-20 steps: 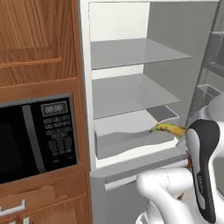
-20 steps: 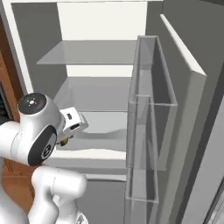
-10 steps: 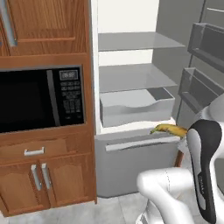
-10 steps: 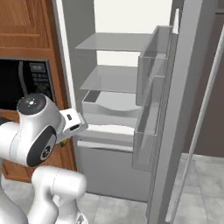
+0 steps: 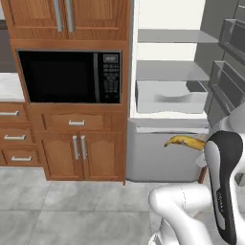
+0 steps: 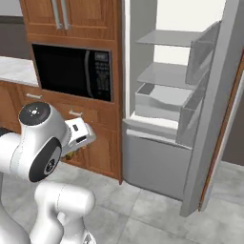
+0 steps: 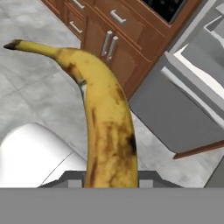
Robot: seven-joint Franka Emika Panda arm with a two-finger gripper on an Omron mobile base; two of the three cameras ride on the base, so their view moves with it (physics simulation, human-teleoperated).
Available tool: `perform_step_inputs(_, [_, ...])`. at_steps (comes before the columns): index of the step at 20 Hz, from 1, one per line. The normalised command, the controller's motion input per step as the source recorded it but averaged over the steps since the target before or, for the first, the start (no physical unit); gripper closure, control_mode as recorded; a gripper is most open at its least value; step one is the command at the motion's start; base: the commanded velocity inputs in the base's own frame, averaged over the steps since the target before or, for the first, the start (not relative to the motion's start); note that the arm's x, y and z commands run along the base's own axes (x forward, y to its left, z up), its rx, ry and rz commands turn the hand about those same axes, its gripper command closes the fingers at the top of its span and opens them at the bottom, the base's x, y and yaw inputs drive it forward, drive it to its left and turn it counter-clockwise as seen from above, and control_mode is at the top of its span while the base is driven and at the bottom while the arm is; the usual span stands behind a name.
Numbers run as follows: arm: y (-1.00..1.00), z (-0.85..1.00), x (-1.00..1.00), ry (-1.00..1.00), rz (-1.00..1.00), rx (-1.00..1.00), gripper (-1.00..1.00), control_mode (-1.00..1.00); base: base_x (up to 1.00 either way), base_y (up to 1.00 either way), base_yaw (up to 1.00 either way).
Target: Place the cold items (banana and pear) from the fridge in one tupperware on the dining counter. Place the warm items (hot dog and kebab skewer) in the stove area in another tupperware.
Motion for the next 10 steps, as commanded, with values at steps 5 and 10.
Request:
perform_step_inputs(5, [0.0, 0.0, 0.0, 0.0, 0.0, 0.0, 1.0, 1.0, -1.0, 0.0, 0.4])
perform_step_inputs(10, [0.0, 0.0, 0.0, 0.0, 0.0, 0.0, 1.0, 1.0, -1.0, 0.0, 0.44])
